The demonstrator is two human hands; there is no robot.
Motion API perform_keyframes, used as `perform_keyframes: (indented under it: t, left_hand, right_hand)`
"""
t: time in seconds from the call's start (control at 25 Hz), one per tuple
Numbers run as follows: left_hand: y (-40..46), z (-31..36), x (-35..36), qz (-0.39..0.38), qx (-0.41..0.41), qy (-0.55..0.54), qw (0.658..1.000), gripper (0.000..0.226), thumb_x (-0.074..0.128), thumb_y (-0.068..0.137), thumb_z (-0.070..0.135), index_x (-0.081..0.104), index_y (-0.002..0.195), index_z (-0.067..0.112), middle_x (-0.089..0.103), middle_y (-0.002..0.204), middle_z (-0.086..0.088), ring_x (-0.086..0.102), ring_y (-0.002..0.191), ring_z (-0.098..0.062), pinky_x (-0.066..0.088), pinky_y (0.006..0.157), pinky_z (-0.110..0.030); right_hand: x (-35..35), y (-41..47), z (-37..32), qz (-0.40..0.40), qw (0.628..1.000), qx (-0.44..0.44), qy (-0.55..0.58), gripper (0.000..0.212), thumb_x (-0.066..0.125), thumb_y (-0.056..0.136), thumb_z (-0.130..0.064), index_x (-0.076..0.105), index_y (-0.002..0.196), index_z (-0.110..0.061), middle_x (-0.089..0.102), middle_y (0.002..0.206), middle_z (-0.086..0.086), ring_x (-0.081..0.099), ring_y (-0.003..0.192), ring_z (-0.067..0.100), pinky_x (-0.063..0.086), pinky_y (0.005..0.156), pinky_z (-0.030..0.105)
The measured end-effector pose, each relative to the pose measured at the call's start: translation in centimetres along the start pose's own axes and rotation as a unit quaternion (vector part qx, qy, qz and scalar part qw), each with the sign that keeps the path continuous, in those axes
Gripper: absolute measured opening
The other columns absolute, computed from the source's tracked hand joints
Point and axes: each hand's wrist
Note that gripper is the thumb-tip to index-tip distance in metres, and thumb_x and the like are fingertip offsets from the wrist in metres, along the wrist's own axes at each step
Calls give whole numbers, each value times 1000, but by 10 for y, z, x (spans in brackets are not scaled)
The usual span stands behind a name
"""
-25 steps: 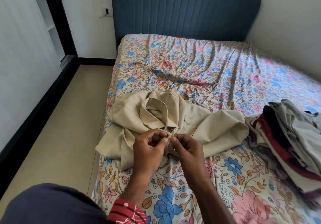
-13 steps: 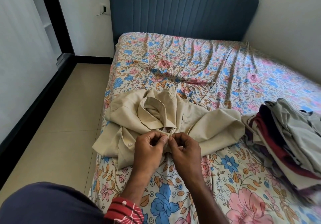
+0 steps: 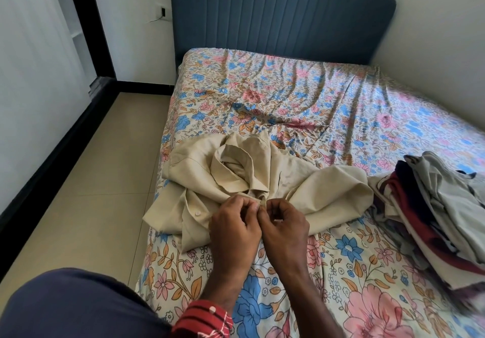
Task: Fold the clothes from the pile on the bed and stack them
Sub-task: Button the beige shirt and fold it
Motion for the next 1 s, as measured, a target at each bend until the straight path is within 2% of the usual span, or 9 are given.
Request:
perform_keyframes:
  t: [0.16, 0.4, 0.56, 0.68, 0.8, 0.88, 1.0]
  left_hand:
    - [2, -3, 0, 2, -5, -4, 1000, 7, 69, 94, 13, 72, 89, 17, 70, 84, 12, 67, 80, -4, 59, 72, -36]
    - [1, -1, 0, -1, -45, -26, 999, 7, 68, 94, 14, 74, 91, 17, 71, 83, 12, 68, 79, -3, 60, 72, -33]
    - [2, 0, -2, -14, -70, -66, 995, 9, 68, 94, 10, 76, 92, 16, 73, 81, 11, 70, 79, -3, 60, 72, -25]
    - [4, -1, -3, -33, -92, -88, 991, 12, 69, 94, 7, 77, 91, 16, 73, 79, 10, 71, 77, -3, 57, 67, -17]
    - [7, -4, -6, -75, -106, -103, 986, 13, 69, 95, 7, 77, 89, 16, 73, 78, 8, 70, 77, -3, 54, 66, -14]
    - [9, -6, -8, -106, -118, -107, 981, 16, 67, 96, 7, 77, 87, 16, 73, 76, 6, 69, 75, -6, 54, 66, -17]
    - [12, -12, -9, -147, -149, -116, 971, 22, 61, 99, 10, 75, 82, 12, 73, 75, -3, 69, 77, -20, 59, 71, -37]
  right_hand:
    - [0, -1, 2, -26, 1000, -7, 13, 9, 75, 91, -19, 74, 83, -21, 71, 70, -8, 67, 64, 11, 56, 60, 28]
    - [0, -3, 3, -10, 999, -16, 34, 6, 76, 91, -15, 75, 86, -18, 73, 73, -8, 71, 70, 12, 57, 65, 23]
    - [0, -3, 4, -15, 999, -27, 37, 7, 75, 91, -9, 77, 88, -15, 73, 74, -10, 71, 70, 11, 56, 64, 20]
    - [-6, -1, 6, -36, 997, -23, 63, 14, 70, 93, -3, 79, 91, -13, 76, 76, -4, 73, 71, 16, 61, 64, 33]
    - [-13, 2, 8, -64, 995, -18, 68, 12, 75, 90, -3, 81, 95, -12, 78, 82, -3, 76, 75, 17, 65, 68, 39]
    - [-16, 2, 6, -75, 993, -4, 87, 11, 79, 87, -3, 81, 95, -12, 79, 84, -2, 77, 74, 18, 65, 68, 40]
    - [-16, 2, 6, -75, 995, -2, 70, 13, 81, 86, -5, 81, 94, -15, 79, 84, -6, 76, 72, 14, 64, 69, 34]
Point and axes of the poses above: each hand's wrist, its own y-axis towards the middle knuckle, its own x-axis out of the palm, z = x × y
